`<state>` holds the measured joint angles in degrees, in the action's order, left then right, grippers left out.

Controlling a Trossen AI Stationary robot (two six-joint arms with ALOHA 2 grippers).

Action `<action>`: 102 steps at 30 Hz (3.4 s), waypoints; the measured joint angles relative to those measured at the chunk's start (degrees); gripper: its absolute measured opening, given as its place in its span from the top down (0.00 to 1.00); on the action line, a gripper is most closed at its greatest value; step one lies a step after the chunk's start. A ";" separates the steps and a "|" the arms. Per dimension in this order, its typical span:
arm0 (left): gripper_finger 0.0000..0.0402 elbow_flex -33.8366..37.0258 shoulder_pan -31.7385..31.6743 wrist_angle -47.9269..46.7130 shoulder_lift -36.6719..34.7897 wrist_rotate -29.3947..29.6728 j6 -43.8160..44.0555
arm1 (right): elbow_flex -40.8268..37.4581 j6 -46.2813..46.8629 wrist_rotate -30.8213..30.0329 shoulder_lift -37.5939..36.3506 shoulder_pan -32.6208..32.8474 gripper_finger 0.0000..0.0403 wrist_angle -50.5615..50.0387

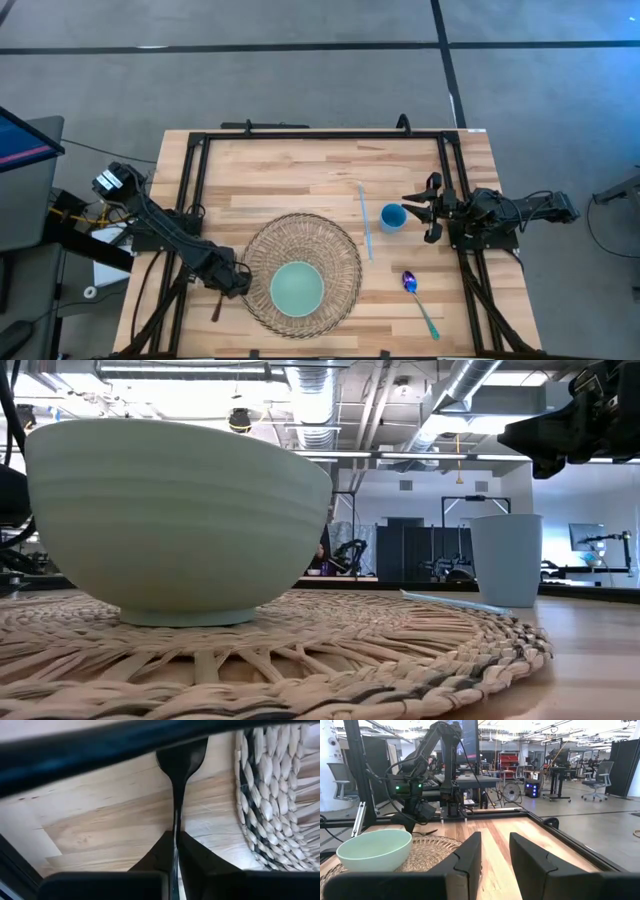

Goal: Pick & Place Utensil
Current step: Put the black fork into the green bowl on the brown mat

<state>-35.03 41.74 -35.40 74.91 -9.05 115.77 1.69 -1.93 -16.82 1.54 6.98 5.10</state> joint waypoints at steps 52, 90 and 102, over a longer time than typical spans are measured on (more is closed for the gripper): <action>0.95 -17.99 -20.64 34.54 8.21 -27.40 -8.93 | -0.26 8.04 2.25 0.27 1.77 0.88 3.64; 0.93 -17.46 -28.54 35.50 13.81 -35.68 -6.40 | 23.41 1.62 11.64 72.61 10.36 1.00 37.09; 0.93 -17.46 -25.65 35.47 13.77 -37.95 -6.45 | 42.02 0.66 21.93 96.36 10.14 1.00 33.84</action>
<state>-52.49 16.08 0.07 88.68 -47.00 109.32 43.71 -1.28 5.11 97.90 17.12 38.94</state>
